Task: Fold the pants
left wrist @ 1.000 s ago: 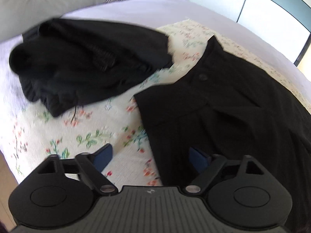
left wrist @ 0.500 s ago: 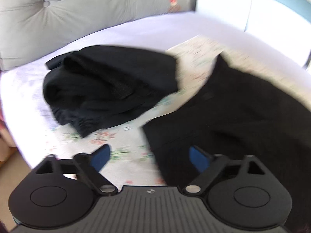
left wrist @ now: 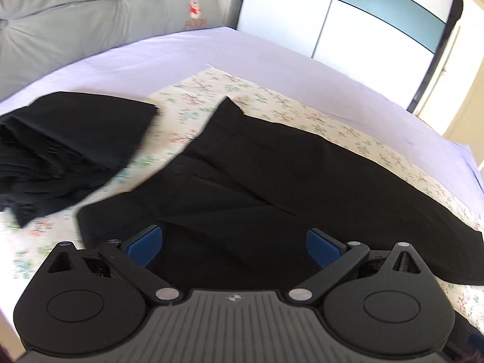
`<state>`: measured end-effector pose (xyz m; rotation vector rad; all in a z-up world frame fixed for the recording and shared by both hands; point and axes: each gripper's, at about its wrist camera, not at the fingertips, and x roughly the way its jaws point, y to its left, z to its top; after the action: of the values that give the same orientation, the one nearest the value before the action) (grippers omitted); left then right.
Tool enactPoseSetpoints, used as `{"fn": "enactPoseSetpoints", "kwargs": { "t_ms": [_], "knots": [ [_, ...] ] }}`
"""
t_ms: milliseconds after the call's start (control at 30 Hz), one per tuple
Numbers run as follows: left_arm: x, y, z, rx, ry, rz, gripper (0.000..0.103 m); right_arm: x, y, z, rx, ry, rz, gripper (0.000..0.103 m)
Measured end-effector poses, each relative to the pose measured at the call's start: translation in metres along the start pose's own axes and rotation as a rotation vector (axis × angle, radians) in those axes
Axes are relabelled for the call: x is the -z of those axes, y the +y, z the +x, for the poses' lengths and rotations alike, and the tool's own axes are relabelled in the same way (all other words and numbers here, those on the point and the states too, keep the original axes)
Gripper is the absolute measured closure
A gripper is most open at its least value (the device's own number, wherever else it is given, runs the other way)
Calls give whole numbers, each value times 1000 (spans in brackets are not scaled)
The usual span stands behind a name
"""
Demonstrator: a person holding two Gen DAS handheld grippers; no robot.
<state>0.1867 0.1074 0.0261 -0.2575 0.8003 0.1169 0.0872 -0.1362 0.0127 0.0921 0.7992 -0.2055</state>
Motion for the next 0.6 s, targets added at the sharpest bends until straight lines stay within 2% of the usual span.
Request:
{"fn": "enactPoseSetpoints", "kwargs": {
  "t_ms": [167, 300, 367, 467, 600],
  "knots": [
    [6, -3, 32, -19, 45, 5, 0, -20, 6, 19, 22, -63, -12, 2],
    [-8, 7, 44, -92, 8, 15, 0, -39, 15, 53, -7, -55, -47, 2],
    [-16, 14, 48, -120, -13, -15, 0, -54, 22, 74, -1, -28, -70, 2],
    [-26, 20, 48, -117, -39, -69, 0, -78, 36, 105, -17, -13, -96, 2],
    [-38, 16, 57, -82, -23, -51, 0, -114, 57, 149, -80, -1, -125, 2]
  ]
}}
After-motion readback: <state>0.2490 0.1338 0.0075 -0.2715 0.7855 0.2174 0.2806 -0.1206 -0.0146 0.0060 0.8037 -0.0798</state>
